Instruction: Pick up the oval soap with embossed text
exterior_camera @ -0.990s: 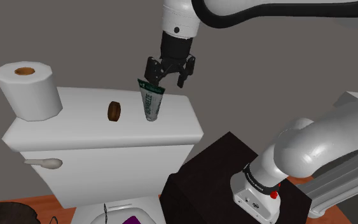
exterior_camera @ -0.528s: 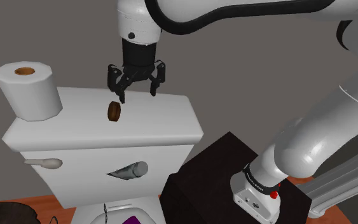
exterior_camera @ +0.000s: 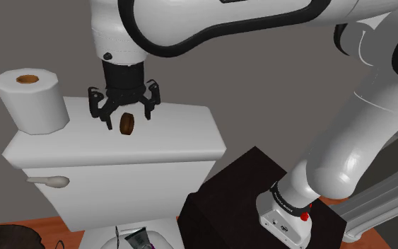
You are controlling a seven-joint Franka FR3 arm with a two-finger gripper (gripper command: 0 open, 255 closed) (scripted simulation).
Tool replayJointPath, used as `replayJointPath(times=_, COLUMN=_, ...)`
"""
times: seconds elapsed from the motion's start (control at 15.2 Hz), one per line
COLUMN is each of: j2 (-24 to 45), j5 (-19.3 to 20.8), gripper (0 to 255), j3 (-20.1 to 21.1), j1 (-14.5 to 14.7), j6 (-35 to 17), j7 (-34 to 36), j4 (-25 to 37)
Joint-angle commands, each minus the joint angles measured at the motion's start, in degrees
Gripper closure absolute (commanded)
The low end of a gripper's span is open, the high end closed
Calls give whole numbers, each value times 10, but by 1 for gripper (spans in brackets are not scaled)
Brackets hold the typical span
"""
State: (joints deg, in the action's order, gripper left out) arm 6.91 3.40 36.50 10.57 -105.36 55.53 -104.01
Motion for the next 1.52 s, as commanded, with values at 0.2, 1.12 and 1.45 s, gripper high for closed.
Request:
replayJointPath(times=0.2, j2=12, j5=8, gripper=0, j3=-1, j1=2, j6=-34, j7=6, j4=-24)
replayJointPath(times=1.12, j2=6, j5=4, gripper=255, j3=0, j1=1, j6=-12, j7=3, j4=-7)
replayJointPath(times=1.45, j2=-1, j5=-1, gripper=255, j3=1, j1=1, j6=25, j7=0, j4=25)
